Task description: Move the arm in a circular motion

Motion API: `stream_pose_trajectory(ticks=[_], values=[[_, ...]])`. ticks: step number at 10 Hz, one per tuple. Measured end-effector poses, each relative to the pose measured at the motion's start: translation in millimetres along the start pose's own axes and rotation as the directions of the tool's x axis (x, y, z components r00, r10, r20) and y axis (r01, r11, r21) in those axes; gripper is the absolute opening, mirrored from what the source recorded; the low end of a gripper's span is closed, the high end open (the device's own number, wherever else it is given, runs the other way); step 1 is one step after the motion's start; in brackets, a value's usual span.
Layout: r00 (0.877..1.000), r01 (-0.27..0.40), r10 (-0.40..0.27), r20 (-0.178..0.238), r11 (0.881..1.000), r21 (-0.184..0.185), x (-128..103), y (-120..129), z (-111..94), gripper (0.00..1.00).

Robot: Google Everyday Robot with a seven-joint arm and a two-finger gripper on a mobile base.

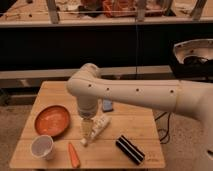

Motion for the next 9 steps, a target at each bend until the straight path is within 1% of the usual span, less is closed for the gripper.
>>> stream_pose_trajectory(ticks=[2, 3, 4, 5, 6, 7, 8, 9], values=[[0.997, 0.072, -0.072, -0.013, 0.997, 0.023, -34.2, -31.5, 2.7, 0.8], [0.994, 0.109, -0.108, -0.019, 0.993, 0.043, -50.9, -51.8, 2.6, 0.8], [0.991, 0.136, -0.134, -0.022, 0.989, 0.057, -62.9, -66.0, 2.2, 0.8], [0.986, 0.164, -0.163, -0.026, 0.983, 0.08, -75.4, -81.9, 0.0, 0.8], [0.981, 0.196, -0.194, -0.027, 0.975, 0.109, -91.3, -98.7, -5.1, 0.8], [0.978, 0.21, -0.209, -0.024, 0.969, 0.131, -97.9, -114.8, -10.7, 0.8], [0.976, 0.215, -0.215, -0.02, 0.966, 0.143, -98.9, -127.1, -13.8, 0.8], [0.975, 0.221, -0.222, -0.015, 0.962, 0.157, -96.9, -145.0, -17.6, 0.8]])
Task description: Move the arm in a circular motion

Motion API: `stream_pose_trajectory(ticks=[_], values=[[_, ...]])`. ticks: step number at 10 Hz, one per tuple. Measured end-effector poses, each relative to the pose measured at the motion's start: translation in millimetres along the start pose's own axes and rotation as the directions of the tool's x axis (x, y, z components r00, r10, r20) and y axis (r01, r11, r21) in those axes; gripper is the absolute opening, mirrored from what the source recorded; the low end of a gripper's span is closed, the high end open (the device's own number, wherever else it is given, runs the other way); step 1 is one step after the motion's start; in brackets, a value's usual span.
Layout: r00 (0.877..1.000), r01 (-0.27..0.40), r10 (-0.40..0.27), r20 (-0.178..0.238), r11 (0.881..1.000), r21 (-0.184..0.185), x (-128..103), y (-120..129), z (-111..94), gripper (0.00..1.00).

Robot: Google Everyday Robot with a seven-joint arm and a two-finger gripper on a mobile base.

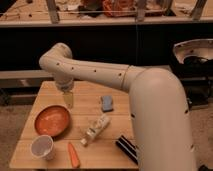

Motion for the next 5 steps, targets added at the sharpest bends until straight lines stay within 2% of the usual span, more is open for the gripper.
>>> stream_pose_trajectory(ticks=[3, 5], values=[[1.0, 0.013, -0.013, 0.01, 0.999, 0.032, 22.4, -45.4, 0.2, 0.8], [1.0, 0.005, -0.005, 0.005, 0.999, 0.045, 58.1, -72.1, -3.7, 0.8]])
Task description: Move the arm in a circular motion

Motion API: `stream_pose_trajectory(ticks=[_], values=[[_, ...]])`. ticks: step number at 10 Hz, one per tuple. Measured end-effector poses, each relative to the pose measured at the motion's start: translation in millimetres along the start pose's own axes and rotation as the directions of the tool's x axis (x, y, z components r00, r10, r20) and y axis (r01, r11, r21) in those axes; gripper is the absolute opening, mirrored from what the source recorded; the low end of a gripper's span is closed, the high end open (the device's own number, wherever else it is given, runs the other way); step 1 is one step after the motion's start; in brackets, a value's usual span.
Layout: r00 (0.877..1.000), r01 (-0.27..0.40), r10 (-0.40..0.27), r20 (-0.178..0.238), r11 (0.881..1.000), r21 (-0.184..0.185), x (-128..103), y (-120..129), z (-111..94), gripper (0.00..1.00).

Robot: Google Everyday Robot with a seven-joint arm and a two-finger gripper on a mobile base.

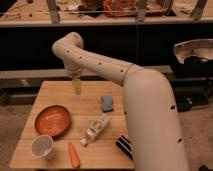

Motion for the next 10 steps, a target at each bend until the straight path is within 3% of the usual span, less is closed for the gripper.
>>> stream_pose_trajectory(ticks=[1, 5, 10], values=[[1.0, -0.007, 0.007, -0.001, 1.0, -0.001, 13.0, -6.9, -2.1, 0.8], [1.0, -0.025, 0.025, -0.013, 1.0, -0.003, 27.7, -23.6, -1.3, 0.8], [0.991, -0.123, 0.123, -0.058, 0.992, -0.001, 104.5, -22.4, -6.3, 0.8]])
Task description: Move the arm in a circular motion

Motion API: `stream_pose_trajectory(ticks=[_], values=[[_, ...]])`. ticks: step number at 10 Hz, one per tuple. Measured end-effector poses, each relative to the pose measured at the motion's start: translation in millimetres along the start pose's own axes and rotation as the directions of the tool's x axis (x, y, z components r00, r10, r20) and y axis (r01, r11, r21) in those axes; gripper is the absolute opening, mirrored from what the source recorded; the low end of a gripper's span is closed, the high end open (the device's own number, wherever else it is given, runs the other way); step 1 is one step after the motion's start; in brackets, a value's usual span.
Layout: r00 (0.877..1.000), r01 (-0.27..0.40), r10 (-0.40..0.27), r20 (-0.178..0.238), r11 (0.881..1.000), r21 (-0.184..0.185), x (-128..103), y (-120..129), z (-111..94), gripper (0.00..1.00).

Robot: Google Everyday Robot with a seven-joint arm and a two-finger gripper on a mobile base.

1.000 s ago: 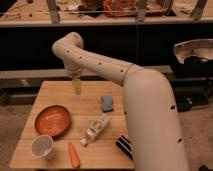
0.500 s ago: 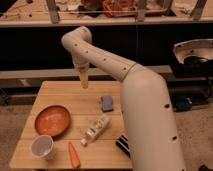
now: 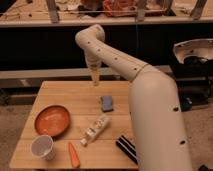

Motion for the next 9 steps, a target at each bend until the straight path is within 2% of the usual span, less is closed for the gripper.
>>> stream_pose_trajectory(ticks=[2, 5, 7, 8, 9], values=[[0.999, -0.032, 0.032, -0.007, 0.999, 0.003, 15.5, 5.9, -4.4, 0.8], [0.995, -0.102, 0.102, -0.01, 0.995, 0.008, 50.7, 32.4, -12.0, 0.8], [0.986, -0.169, 0.169, -0.008, 0.986, 0.008, 91.8, 71.2, -17.6, 0.8], [0.981, -0.195, 0.195, -0.007, 0.981, 0.009, 108.4, 83.1, -18.8, 0.8], [0.969, -0.249, 0.249, -0.001, 0.969, 0.007, 137.8, 107.7, -20.6, 0.8]])
